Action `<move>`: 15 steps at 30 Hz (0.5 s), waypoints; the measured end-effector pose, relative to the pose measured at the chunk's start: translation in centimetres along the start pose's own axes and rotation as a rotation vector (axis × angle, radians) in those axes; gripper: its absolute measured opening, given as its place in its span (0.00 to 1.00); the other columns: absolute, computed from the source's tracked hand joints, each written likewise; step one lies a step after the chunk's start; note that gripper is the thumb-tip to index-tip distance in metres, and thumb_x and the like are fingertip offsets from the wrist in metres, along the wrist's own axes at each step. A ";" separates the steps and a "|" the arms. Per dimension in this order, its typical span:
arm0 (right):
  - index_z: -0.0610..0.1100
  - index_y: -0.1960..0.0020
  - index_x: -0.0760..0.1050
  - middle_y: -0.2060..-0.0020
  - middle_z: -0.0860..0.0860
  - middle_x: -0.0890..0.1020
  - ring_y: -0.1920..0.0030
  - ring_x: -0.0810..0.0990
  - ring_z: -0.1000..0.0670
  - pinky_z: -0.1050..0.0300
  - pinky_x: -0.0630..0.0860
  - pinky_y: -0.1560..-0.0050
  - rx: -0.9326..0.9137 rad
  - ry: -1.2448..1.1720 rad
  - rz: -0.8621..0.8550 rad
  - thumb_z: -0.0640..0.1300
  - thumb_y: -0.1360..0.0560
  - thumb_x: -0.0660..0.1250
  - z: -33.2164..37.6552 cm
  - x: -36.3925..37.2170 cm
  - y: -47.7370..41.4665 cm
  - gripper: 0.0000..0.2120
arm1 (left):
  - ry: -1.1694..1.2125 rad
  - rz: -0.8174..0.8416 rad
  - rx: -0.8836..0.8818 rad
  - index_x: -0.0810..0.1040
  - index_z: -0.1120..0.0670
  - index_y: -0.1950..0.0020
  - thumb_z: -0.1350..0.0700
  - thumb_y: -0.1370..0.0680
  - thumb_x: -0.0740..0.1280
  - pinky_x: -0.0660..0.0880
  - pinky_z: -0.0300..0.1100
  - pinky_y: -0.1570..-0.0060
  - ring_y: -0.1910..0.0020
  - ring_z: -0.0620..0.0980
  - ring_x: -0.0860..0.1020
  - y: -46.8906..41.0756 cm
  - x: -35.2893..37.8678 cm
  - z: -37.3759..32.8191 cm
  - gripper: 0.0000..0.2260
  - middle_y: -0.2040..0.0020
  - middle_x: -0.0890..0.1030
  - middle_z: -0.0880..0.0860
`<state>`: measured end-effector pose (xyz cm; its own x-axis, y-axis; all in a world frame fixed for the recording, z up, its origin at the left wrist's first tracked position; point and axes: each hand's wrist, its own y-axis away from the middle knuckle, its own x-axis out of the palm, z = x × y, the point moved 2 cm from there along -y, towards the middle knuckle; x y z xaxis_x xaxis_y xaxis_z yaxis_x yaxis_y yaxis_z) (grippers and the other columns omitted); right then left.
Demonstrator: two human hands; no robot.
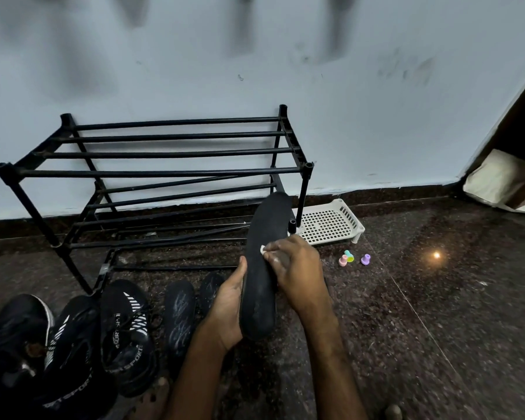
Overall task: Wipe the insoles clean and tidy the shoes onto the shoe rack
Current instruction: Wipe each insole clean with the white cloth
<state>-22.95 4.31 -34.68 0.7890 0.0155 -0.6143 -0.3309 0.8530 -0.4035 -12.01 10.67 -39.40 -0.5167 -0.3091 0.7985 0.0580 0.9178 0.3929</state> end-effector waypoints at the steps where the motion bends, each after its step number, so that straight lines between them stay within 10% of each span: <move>1: 0.45 0.51 0.84 0.54 0.52 0.82 0.54 0.80 0.57 0.64 0.75 0.48 -0.022 -0.045 0.042 0.41 0.27 0.73 0.0 -0.1 0.1 0.05 | -0.005 -0.007 -0.009 0.85 0.61 0.47 0.45 0.18 0.58 0.81 0.44 0.49 0.51 0.53 0.84 0.2 0.2 0.0 0.23 0.49 0.85 0.59; 5: 0.47 0.55 0.85 0.57 0.54 0.82 0.55 0.80 0.58 0.67 0.75 0.51 -0.049 -0.164 0.344 0.42 0.30 0.76 0.9 -0.1 1.0 0.04 | -0.026 -0.009 -0.047 0.85 0.63 0.48 0.45 0.21 0.60 0.82 0.49 0.53 0.54 0.57 0.84 0.8 0.5 0.2 0.23 0.50 0.84 0.62; 12: 0.45 0.48 0.84 0.54 0.53 0.80 0.54 0.79 0.57 0.66 0.75 0.49 -0.020 0.017 -0.033 0.41 0.25 0.72 0.5 -0.9 -1.0 0.06 | -0.112 0.068 -0.079 0.86 0.60 0.53 0.43 0.21 0.58 0.79 0.50 0.73 0.71 0.57 0.81 1.6 1.1 0.2 0.24 0.62 0.83 0.60; 15: 0.48 0.49 0.85 0.54 0.55 0.81 0.53 0.80 0.59 0.67 0.75 0.48 -0.033 -0.072 0.102 0.41 0.26 0.73 0.0 -1.4 -0.7 0.07 | -0.153 0.064 -0.074 0.86 0.59 0.53 0.42 0.20 0.57 0.78 0.49 0.73 0.71 0.56 0.81 1.7 1.2 0.2 0.25 0.62 0.83 0.60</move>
<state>-23.79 3.73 -33.54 0.7851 0.1398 -0.6034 -0.4272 0.8276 -0.3641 -12.71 11.94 -37.90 -0.6339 -0.2041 0.7460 0.1545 0.9117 0.3807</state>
